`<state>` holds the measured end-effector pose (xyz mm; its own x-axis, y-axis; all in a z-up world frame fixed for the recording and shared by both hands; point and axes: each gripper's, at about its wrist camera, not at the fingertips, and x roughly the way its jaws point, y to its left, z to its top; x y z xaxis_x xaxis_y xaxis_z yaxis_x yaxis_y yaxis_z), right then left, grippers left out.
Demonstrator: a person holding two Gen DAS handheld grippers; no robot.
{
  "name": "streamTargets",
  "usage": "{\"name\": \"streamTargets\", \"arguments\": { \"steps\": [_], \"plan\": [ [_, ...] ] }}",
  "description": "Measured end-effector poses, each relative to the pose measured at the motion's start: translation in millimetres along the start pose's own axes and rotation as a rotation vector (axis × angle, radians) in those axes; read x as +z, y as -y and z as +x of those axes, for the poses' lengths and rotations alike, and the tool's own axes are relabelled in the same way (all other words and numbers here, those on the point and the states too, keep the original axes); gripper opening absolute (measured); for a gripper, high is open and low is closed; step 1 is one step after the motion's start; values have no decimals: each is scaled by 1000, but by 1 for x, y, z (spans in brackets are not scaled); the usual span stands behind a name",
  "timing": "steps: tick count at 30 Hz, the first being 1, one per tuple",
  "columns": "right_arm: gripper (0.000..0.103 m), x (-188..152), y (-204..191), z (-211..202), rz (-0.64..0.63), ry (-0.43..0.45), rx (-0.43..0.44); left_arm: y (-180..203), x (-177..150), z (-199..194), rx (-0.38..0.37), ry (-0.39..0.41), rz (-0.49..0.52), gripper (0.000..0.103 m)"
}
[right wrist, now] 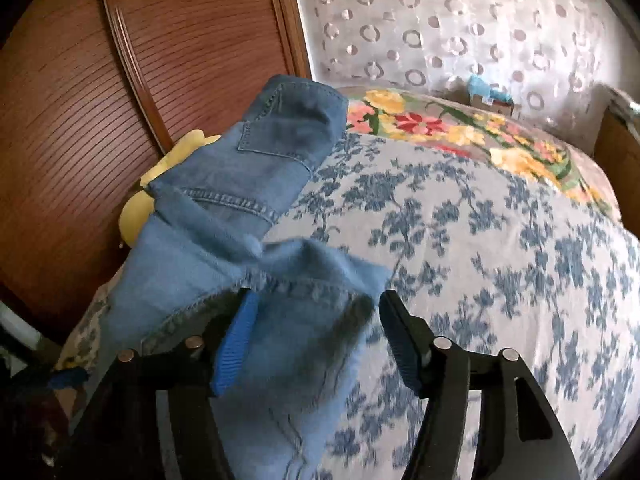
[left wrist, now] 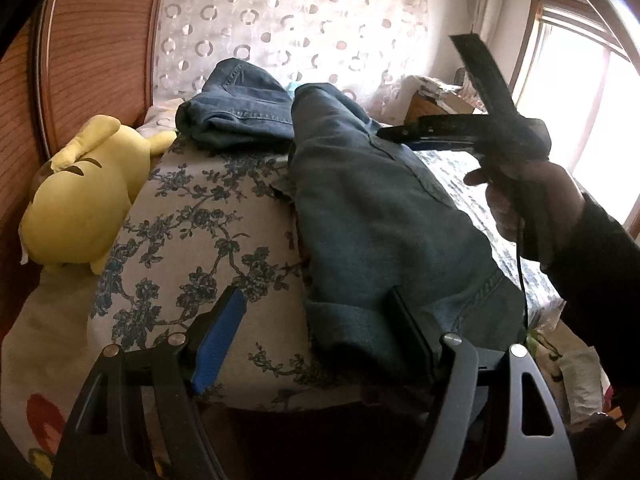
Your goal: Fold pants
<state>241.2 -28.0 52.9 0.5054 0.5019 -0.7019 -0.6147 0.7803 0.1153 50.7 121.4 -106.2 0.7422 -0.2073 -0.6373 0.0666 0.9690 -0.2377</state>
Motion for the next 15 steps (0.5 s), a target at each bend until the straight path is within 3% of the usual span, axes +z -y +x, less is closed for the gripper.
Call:
{"name": "streamTargets", "arguments": {
  "steps": [8, 15],
  "plan": [
    [73, -10, 26, -6, 121, -8, 127, 2, 1, 0, -32, 0, -5, 68],
    [80, -21, 18, -10, 60, -44, 174, 0, 0, 4, -33, -4, -11, 68]
  ]
}}
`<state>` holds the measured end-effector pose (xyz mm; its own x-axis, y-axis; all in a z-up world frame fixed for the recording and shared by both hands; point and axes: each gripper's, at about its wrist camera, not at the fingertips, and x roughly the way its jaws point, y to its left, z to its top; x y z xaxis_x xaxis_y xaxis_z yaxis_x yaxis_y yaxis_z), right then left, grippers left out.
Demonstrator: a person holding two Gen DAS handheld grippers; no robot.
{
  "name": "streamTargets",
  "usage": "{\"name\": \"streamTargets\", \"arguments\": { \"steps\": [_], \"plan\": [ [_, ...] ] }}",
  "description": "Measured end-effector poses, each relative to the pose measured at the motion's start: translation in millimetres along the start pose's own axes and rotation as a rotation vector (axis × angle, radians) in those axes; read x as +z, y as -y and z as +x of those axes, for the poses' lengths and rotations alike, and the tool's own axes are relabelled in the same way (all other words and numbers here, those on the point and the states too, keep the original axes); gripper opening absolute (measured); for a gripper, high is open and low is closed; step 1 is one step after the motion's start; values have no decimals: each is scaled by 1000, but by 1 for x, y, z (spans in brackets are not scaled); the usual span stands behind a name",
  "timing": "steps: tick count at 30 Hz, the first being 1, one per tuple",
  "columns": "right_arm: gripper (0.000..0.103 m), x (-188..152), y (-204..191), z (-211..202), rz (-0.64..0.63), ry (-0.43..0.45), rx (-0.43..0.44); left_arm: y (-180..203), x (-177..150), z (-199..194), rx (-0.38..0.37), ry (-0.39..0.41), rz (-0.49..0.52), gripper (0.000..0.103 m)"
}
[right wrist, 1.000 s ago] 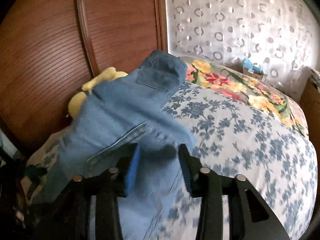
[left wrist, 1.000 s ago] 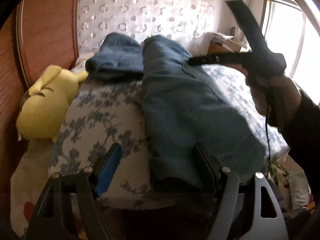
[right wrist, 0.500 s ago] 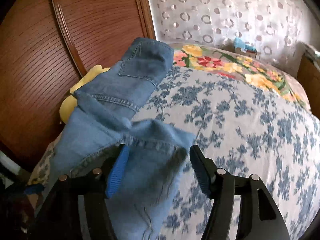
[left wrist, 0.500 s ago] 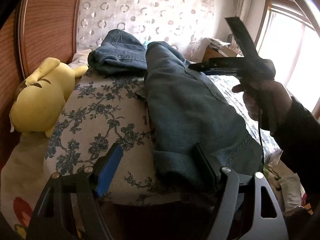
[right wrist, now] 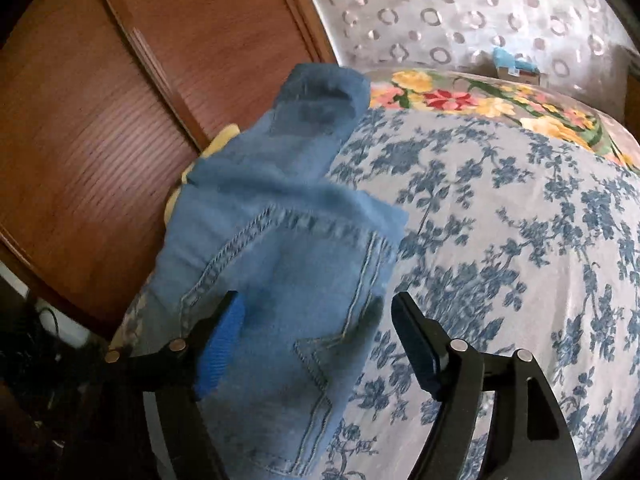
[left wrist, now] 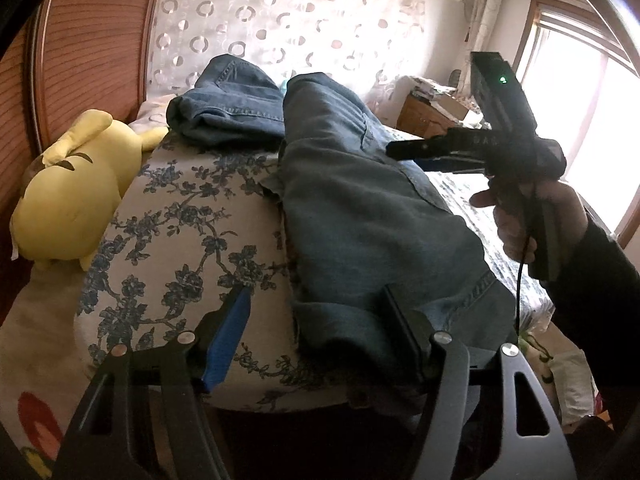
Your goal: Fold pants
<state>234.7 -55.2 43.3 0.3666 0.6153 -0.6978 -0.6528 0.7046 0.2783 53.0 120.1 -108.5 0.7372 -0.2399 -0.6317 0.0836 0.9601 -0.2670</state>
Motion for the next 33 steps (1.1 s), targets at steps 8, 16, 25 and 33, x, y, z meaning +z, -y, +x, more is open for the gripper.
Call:
{"name": "streamTargets", "arguments": {
  "steps": [8, 16, 25, 33],
  "plan": [
    [93, -4, 22, 31, 70, 0, 93, -6, 0, 8, -45, -15, -26, 66],
    [41, -8, 16, 26, 75, 9, 197, 0, -3, 7, -124, 3, -38, 27],
    [31, 10, -42, -52, -49, 174, 168, 5, 18, -14, -133, 76, -42, 15],
    [31, 54, -70, -97, -155, 259, 182, -17, 77, -46, -123, 212, -43, 15]
  ]
}}
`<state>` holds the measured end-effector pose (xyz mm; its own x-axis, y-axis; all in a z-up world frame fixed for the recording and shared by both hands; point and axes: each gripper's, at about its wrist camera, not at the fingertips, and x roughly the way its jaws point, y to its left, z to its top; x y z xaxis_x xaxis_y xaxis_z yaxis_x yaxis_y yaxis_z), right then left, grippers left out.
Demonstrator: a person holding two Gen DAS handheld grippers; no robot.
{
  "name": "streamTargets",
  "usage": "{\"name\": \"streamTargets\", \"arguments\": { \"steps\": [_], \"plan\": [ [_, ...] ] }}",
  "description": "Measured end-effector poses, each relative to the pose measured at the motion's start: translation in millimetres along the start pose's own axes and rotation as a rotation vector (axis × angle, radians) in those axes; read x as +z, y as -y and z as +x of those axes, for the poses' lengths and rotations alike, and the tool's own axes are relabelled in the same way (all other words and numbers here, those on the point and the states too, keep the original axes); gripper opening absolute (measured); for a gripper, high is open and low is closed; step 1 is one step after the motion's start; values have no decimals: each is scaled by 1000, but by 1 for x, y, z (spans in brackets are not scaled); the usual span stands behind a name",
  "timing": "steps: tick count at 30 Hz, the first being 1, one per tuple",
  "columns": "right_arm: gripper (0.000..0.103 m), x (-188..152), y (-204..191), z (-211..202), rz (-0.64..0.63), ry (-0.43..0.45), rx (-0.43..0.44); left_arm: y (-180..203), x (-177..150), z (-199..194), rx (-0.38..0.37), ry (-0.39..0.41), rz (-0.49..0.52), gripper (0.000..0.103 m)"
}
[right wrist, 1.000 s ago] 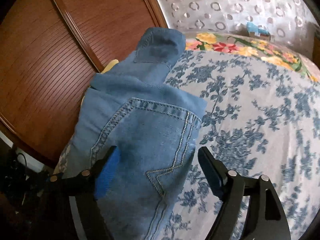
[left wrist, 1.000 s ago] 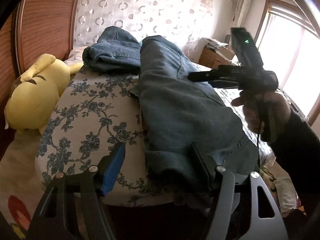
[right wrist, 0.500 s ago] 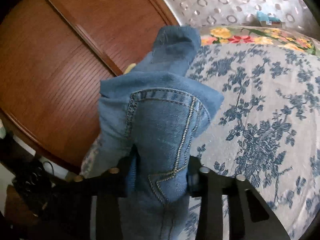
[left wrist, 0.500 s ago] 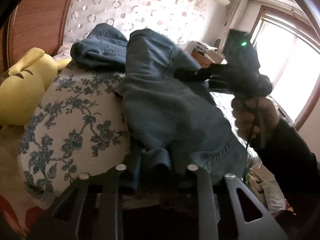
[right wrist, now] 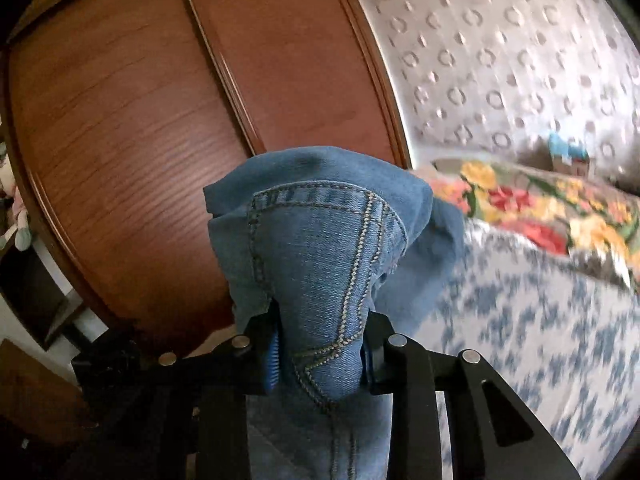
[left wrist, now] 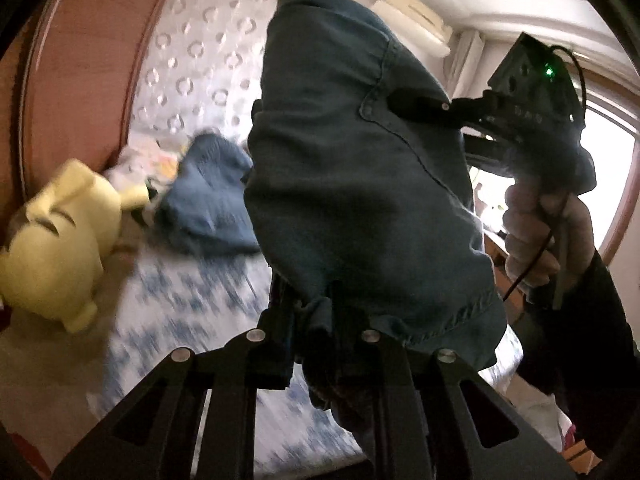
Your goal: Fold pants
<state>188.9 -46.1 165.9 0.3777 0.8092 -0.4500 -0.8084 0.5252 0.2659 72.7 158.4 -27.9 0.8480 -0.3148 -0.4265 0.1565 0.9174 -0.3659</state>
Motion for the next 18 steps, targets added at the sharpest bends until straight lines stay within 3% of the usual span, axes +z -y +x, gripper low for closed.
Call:
{"name": "streamTargets", "arguments": {
  "steps": [6, 7, 11, 14, 18],
  "plan": [
    [31, 55, 3, 51, -24, 21, 77, -45, 50, -1, 91, 54, 7, 15],
    [31, 63, 8, 67, -12, 11, 130, -58, 61, -1, 119, 63, 4, 15],
    [31, 82, 28, 125, 50, 21, 209, -93, 90, 0, 199, 74, -4, 15],
    [31, 84, 58, 164, 101, 20, 259, -114, 112, 16, 251, 65, 7, 15],
    [32, 70, 129, 217, 198, -29, 226, -135, 128, 75, 250, -17, 11, 15]
  ]
}}
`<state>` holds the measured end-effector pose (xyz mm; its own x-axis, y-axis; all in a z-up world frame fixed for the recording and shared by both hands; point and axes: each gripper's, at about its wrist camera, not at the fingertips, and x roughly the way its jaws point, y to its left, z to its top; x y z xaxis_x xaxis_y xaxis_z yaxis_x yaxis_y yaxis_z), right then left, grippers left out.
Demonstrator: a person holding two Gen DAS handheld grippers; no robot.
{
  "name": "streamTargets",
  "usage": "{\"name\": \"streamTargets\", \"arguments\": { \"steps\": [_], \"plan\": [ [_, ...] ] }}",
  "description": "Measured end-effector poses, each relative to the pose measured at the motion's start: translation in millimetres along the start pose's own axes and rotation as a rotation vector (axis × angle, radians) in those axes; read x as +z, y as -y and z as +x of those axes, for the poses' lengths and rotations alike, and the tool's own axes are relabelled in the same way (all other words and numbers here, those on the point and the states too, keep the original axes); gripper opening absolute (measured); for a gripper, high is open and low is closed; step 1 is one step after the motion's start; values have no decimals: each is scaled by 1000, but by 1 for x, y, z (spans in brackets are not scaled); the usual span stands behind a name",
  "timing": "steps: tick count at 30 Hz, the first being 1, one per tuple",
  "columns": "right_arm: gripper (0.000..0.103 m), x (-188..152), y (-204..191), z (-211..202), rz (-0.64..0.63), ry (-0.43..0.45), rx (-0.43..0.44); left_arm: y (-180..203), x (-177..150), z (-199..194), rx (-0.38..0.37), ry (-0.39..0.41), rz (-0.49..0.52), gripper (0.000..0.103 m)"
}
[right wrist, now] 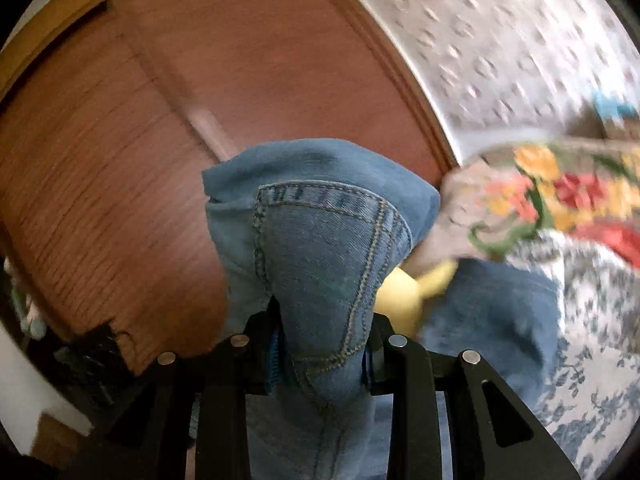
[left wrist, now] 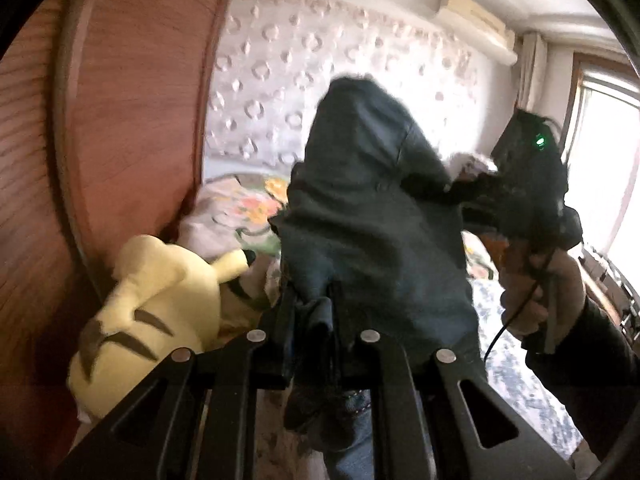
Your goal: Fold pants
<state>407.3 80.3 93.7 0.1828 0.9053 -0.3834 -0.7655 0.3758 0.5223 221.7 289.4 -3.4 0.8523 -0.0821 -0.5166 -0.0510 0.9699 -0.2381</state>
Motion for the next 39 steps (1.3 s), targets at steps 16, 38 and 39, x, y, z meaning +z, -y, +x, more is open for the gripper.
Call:
{"name": "streamTargets", "arguments": {
  "steps": [16, 38, 39],
  "plan": [
    [60, -8, 76, -7, -41, -107, -367, 18, -12, 86, 52, -147, 46, 14],
    [27, -50, 14, -39, -100, 19, -503, 51, -4, 20, 106, -63, 87, 16],
    [27, -53, 7, -46, -104, 32, -496, 58, -3, 9, 100, -48, 94, 16]
  ]
}}
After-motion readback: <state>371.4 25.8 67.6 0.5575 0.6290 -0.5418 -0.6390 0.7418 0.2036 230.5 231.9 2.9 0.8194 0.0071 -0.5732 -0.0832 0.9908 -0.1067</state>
